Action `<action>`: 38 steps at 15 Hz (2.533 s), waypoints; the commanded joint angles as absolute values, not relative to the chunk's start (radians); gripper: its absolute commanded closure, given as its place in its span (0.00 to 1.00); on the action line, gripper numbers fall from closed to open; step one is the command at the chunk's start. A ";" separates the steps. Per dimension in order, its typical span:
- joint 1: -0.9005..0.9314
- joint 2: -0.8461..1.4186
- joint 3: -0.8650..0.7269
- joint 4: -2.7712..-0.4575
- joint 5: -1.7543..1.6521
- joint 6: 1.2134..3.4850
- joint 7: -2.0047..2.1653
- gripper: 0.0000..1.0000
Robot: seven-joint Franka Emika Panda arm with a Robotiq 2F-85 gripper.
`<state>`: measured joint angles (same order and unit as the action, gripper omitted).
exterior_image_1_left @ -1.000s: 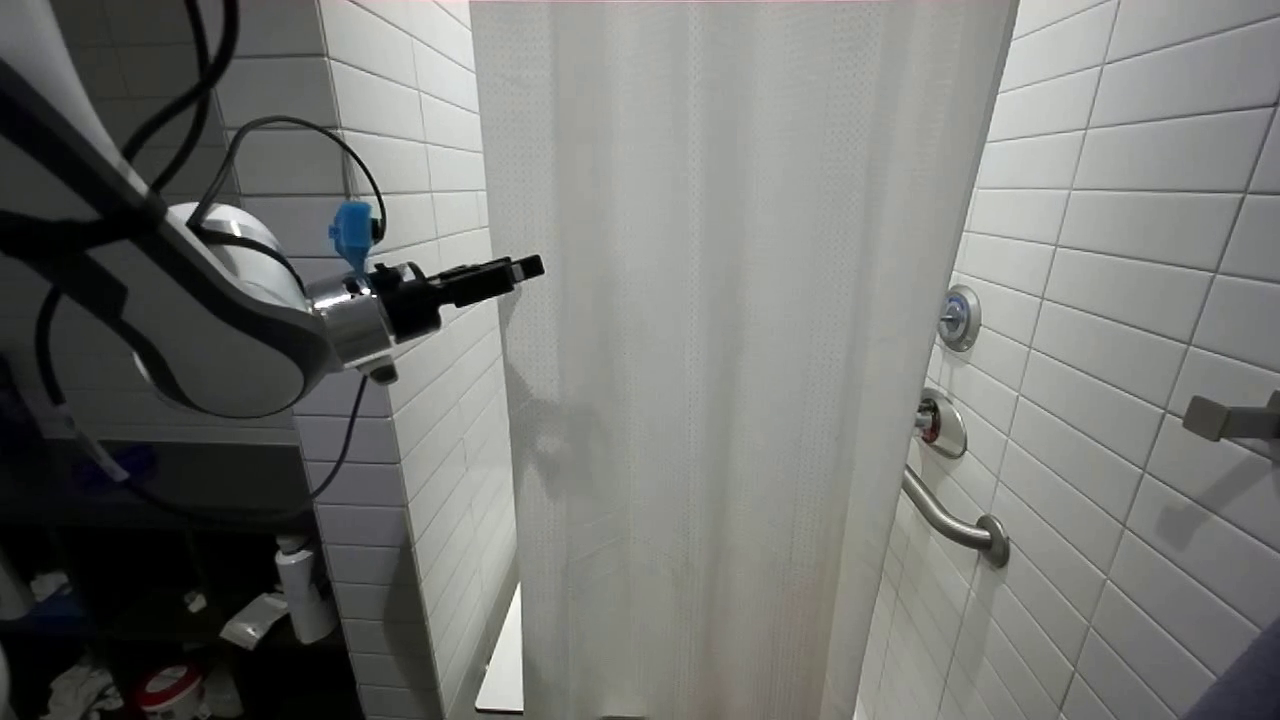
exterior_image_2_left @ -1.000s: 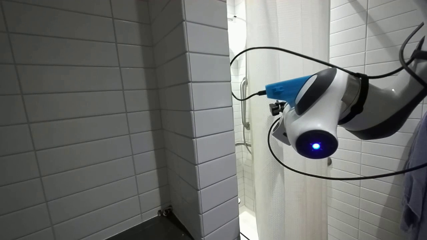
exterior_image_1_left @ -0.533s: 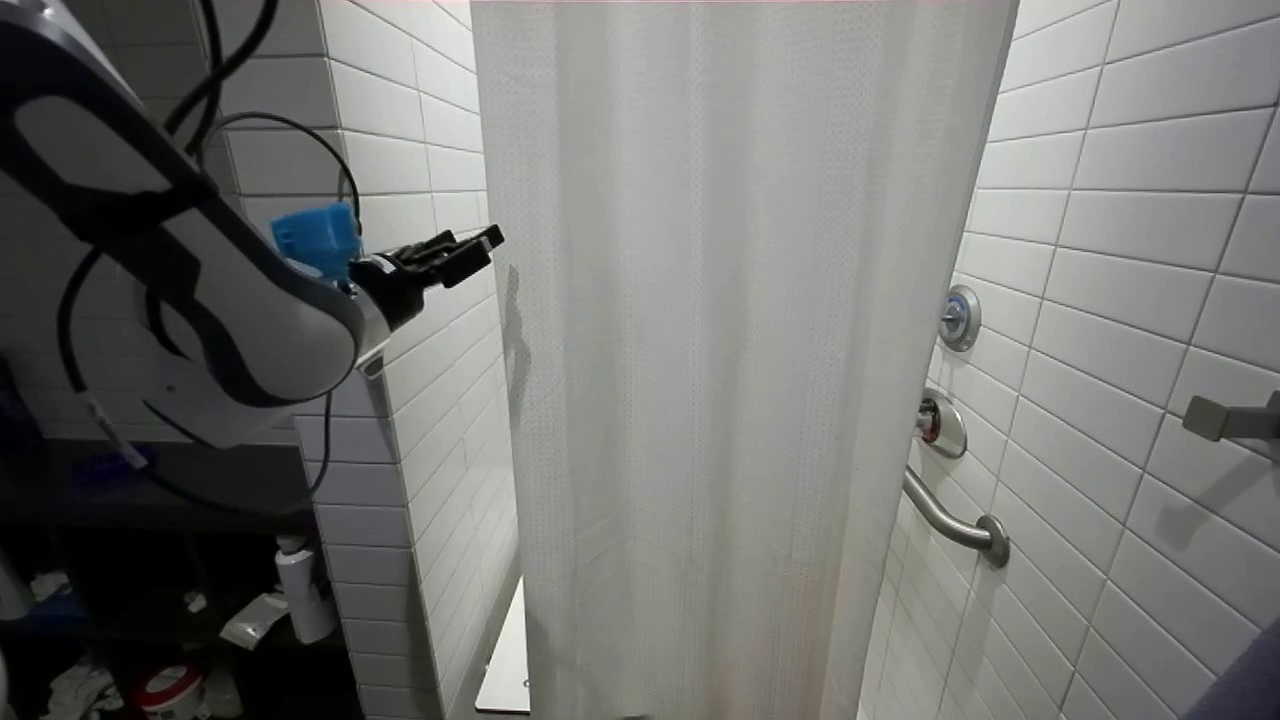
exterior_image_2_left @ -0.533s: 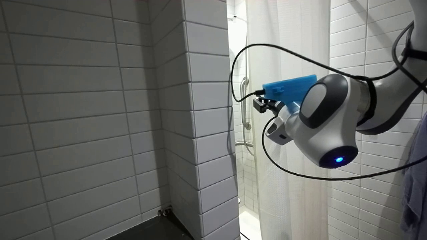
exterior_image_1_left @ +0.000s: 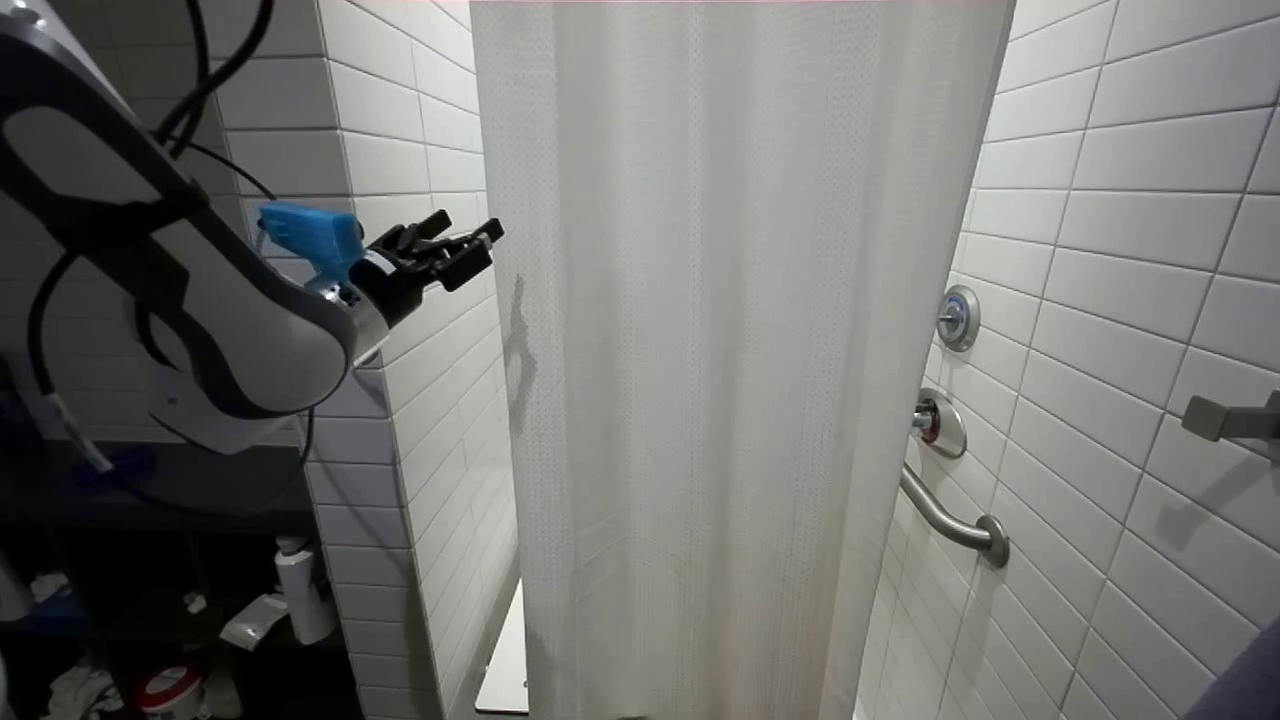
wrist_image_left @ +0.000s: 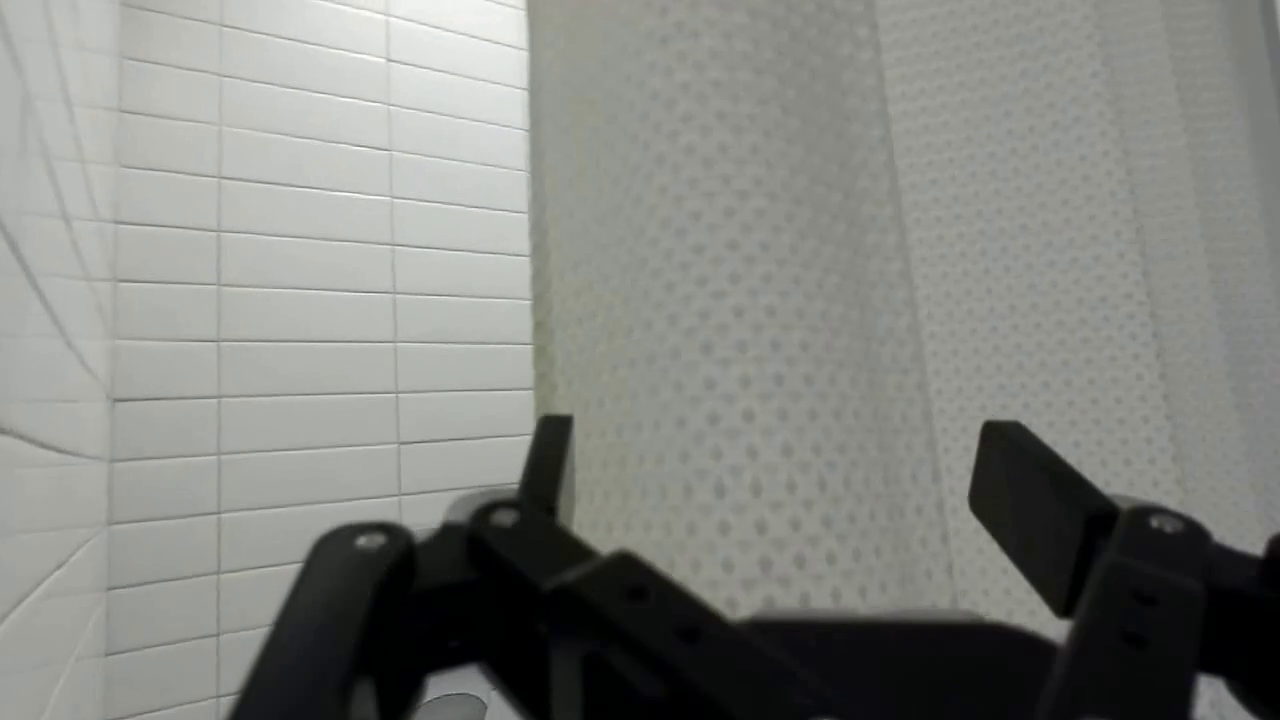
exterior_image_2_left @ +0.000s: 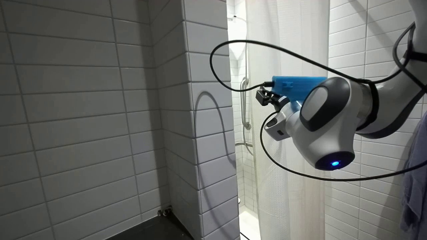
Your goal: Close the shower curtain
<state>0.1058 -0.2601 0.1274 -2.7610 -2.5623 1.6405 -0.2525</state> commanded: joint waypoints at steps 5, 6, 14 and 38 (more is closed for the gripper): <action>0.110 -0.240 0.114 -2.727 -2.369 1.642 -0.167 0.00; 0.109 -0.239 0.114 -2.724 -2.361 1.641 -0.162 0.00; 0.087 -0.233 0.086 -2.715 -2.425 1.665 -0.130 0.00; -0.038 -0.221 0.176 -2.730 -2.606 1.644 -0.019 0.00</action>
<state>-0.0164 -0.2247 0.1648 -2.7419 -2.6063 1.6300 -0.0441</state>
